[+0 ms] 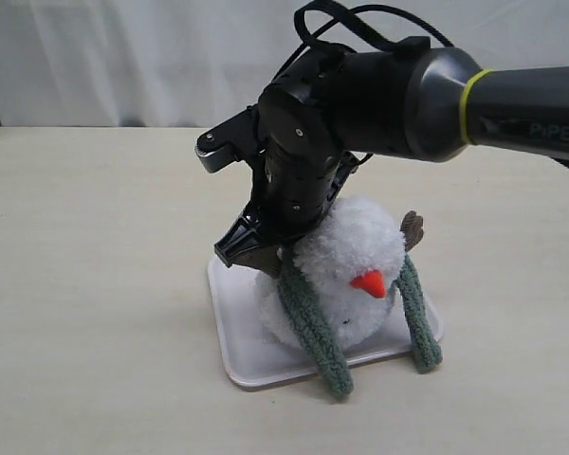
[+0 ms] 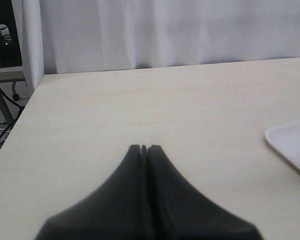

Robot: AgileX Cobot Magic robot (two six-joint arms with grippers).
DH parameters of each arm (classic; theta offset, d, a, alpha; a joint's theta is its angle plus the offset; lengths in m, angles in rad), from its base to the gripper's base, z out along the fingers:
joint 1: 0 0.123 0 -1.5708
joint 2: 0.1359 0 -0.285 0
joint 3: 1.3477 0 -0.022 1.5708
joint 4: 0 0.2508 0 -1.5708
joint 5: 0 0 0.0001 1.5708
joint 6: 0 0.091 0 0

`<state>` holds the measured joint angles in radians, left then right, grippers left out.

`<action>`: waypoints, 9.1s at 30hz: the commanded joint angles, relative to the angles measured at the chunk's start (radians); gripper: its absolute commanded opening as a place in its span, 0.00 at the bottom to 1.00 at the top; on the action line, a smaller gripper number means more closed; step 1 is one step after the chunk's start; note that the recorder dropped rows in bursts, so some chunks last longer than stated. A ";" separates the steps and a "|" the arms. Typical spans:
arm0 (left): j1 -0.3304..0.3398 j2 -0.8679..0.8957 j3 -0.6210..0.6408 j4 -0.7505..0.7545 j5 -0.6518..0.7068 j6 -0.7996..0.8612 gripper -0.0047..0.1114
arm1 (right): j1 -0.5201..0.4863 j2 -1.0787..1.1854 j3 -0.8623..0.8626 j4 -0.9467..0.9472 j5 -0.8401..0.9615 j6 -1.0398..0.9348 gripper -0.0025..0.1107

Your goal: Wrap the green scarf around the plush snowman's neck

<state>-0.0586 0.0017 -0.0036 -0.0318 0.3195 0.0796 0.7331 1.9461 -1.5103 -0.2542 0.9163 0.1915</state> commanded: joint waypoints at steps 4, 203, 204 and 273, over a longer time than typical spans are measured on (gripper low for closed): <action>0.001 -0.002 0.004 -0.008 -0.011 0.001 0.04 | -0.008 -0.087 -0.002 0.022 0.055 -0.030 0.06; 0.001 -0.002 0.004 -0.008 -0.011 0.001 0.04 | -0.459 -1.871 1.273 0.197 -1.086 -0.204 0.06; 0.001 -0.002 0.004 -0.008 -0.011 0.001 0.04 | -0.486 -1.895 1.288 0.212 -1.086 -0.204 0.06; 0.001 -0.002 0.004 -0.006 -0.011 0.001 0.04 | -0.753 -1.946 1.510 0.238 -0.575 -0.259 0.06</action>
<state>-0.0586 0.0017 -0.0036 -0.0318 0.3195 0.0796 -0.0169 0.0053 -0.0025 -0.0082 0.3350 -0.0685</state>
